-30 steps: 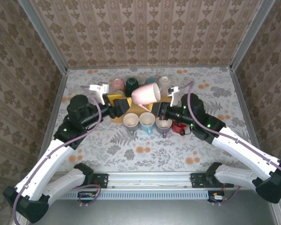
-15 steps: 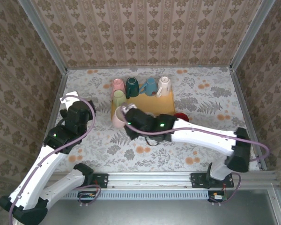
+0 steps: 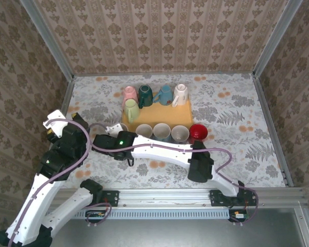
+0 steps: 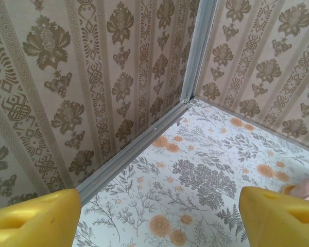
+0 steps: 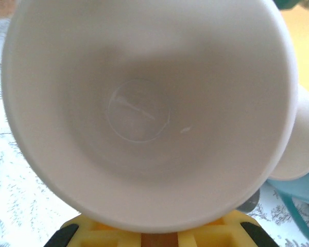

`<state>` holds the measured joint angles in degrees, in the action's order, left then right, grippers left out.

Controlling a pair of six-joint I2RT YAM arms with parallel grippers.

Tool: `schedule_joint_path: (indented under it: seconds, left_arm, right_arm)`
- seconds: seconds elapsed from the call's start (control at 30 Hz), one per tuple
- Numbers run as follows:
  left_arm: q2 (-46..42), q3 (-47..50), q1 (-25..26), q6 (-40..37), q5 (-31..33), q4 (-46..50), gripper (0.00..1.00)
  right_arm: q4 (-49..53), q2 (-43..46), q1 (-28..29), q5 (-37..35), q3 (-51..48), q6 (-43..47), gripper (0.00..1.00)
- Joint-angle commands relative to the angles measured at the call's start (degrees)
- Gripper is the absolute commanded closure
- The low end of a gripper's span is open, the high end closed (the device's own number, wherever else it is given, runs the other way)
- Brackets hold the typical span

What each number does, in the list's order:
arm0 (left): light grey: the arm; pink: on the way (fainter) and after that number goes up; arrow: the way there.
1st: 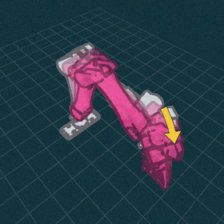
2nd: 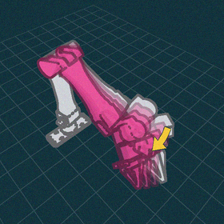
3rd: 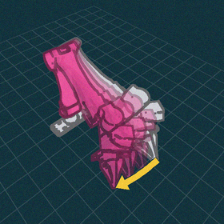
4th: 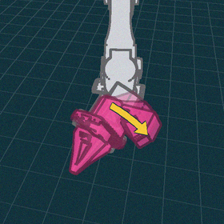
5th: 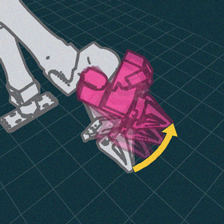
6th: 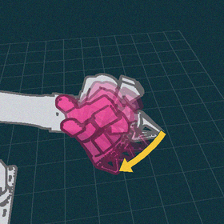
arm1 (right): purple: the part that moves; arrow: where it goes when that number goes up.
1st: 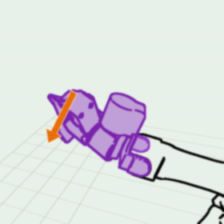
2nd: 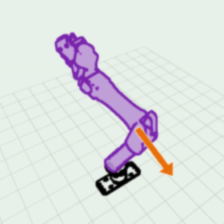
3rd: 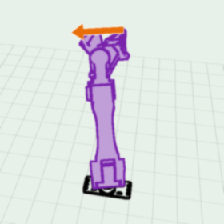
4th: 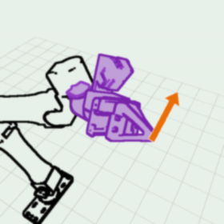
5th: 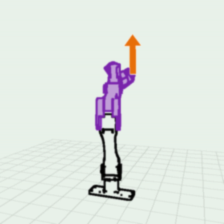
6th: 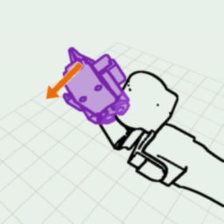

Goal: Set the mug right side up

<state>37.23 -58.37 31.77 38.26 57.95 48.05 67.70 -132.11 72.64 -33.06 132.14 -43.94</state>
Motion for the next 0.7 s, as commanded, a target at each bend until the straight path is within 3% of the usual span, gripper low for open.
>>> schedule_joint_path:
  seconds: [0.0, 0.3, 0.67]
  left_arm:
    - [-1.23, 0.73, -0.30, 2.08, 1.83, 1.70, 0.19]
    - [-2.96, 0.66, -0.35, 3.05, 3.31, 2.39, 0.19]
    - [-3.47, 1.05, -0.30, 2.96, 2.51, 1.78, 0.19]
  right_arm:
    - [7.53, -2.90, -0.39, -4.61, 5.23, -5.64, 1.00]
    - [5.09, -6.76, -2.31, 0.60, 5.98, -7.79, 1.00]
    - [3.45, -10.62, -3.69, 0.83, 7.84, -6.52, 1.00]
